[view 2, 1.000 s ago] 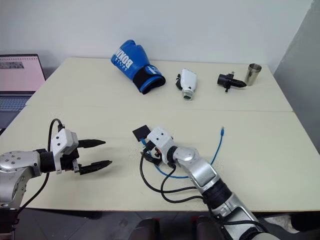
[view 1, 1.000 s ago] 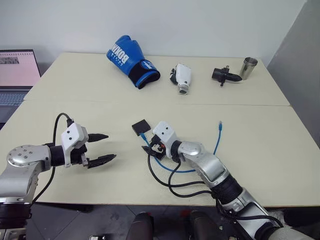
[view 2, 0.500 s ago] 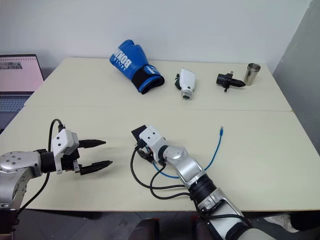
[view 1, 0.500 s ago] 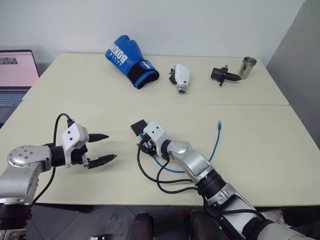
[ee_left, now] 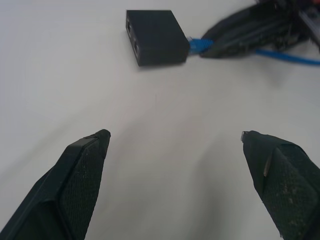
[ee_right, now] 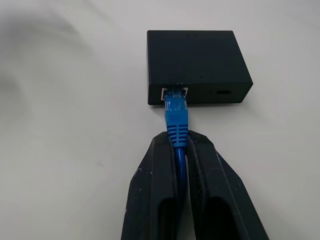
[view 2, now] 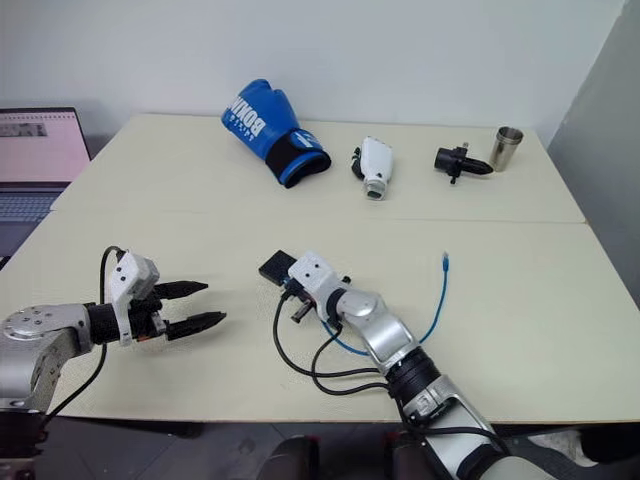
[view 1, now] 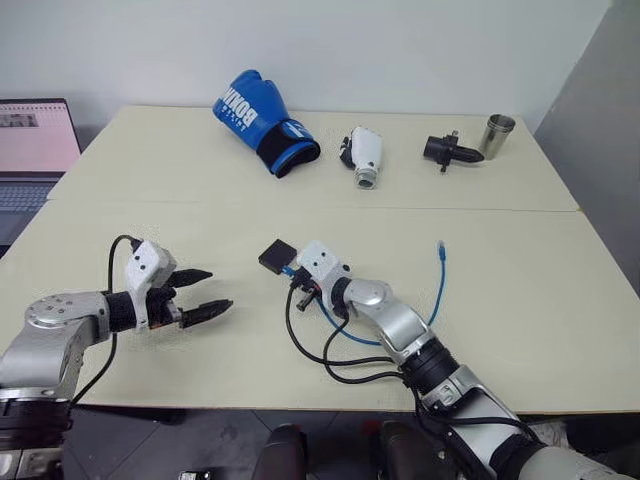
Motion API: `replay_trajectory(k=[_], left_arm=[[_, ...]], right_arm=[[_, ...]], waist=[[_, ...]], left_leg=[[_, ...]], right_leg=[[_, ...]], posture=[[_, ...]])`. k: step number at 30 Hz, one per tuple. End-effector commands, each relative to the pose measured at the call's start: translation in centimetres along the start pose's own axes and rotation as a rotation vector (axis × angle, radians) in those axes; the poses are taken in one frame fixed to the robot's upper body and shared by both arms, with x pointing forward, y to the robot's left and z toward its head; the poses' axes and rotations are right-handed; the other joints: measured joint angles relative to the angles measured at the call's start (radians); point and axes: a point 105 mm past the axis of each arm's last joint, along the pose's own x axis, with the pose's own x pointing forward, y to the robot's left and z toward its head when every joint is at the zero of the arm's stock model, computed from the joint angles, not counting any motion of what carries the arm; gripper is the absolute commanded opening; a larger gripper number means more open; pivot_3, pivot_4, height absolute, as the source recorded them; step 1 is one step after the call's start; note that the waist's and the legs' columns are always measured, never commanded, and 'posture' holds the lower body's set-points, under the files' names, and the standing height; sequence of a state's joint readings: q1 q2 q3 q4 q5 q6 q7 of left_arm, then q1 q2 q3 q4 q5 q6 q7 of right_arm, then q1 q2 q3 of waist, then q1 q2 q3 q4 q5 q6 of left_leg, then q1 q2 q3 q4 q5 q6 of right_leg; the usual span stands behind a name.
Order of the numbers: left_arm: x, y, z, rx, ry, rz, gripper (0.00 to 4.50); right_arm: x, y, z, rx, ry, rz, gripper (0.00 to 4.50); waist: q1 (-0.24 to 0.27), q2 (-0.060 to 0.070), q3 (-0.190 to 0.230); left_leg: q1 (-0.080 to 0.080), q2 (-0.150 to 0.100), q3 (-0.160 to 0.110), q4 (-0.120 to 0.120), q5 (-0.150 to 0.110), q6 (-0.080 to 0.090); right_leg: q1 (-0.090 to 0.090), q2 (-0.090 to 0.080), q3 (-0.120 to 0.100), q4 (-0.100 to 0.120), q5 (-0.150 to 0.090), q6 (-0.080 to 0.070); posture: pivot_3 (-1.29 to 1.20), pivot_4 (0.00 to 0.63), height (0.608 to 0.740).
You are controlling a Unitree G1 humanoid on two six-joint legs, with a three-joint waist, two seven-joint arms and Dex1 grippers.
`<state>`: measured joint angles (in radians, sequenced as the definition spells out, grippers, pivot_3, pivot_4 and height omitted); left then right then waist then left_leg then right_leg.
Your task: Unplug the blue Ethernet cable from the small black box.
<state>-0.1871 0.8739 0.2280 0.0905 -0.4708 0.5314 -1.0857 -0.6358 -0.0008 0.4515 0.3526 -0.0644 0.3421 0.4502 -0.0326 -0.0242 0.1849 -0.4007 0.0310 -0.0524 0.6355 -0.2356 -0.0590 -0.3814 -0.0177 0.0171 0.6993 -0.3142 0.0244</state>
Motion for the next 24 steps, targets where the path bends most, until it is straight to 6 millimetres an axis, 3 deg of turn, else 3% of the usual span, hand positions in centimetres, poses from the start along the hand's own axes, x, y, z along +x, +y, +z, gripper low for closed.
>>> replay_trajectory(k=[1,5,8,18,24], left_arm=[[0.0,-0.6,2.1,-0.12,-0.078,-0.043,4.5],[0.8,-2.1,3.9,-0.277,-0.14,-0.157,4.5],[1.6,-3.6,5.1,-0.326,-0.163,-0.249,4.5],[2.8,-5.8,8.1,-0.401,-0.203,-0.43,4.5],[2.9,-6.2,8.0,-0.42,-0.174,-0.466,4.5]], right_arm=[[-1.6,-0.7,2.3,-0.125,-0.105,0.024,0.04],[-3.9,-1.4,4.2,-0.396,-0.206,0.055,0.04],[-5.6,-0.8,5.5,-0.557,-0.296,0.123,0.04],[-8.6,-0.2,7.1,-0.749,-0.427,0.213,0.04],[-8.9,-0.7,7.2,-0.787,-0.427,0.204,0.03]], waist=[[-0.002,0.0,0.0],[-0.004,0.0,0.0],[-0.004,0.0,0.0],[-0.007,-0.001,0.0],[-0.006,-0.001,0.0]], left_leg=[[0.0,0.0,0.0,0.0,0.0,0.0],[0.0,0.001,0.0,0.0,0.0,0.0],[0.0,0.0,0.0,0.0,0.0,0.0],[0.001,0.0,-0.001,0.001,0.0,0.0],[0.001,0.0,-0.001,0.001,0.0,0.0]], right_leg=[[0.0,0.0,0.0,0.0,0.0,0.0],[0.0,0.001,0.0,0.0,0.0,0.0],[0.001,0.0,0.0,0.0,0.0,0.0],[0.002,0.0,0.0,0.0,0.0,0.0],[0.002,0.0,0.0,0.0,0.0,0.0]], posture=[[0.0,0.15,0.74],[0.0,0.15,0.74],[0.0,0.15,0.74],[0.0,0.15,0.74],[0.0,0.15,0.74]])
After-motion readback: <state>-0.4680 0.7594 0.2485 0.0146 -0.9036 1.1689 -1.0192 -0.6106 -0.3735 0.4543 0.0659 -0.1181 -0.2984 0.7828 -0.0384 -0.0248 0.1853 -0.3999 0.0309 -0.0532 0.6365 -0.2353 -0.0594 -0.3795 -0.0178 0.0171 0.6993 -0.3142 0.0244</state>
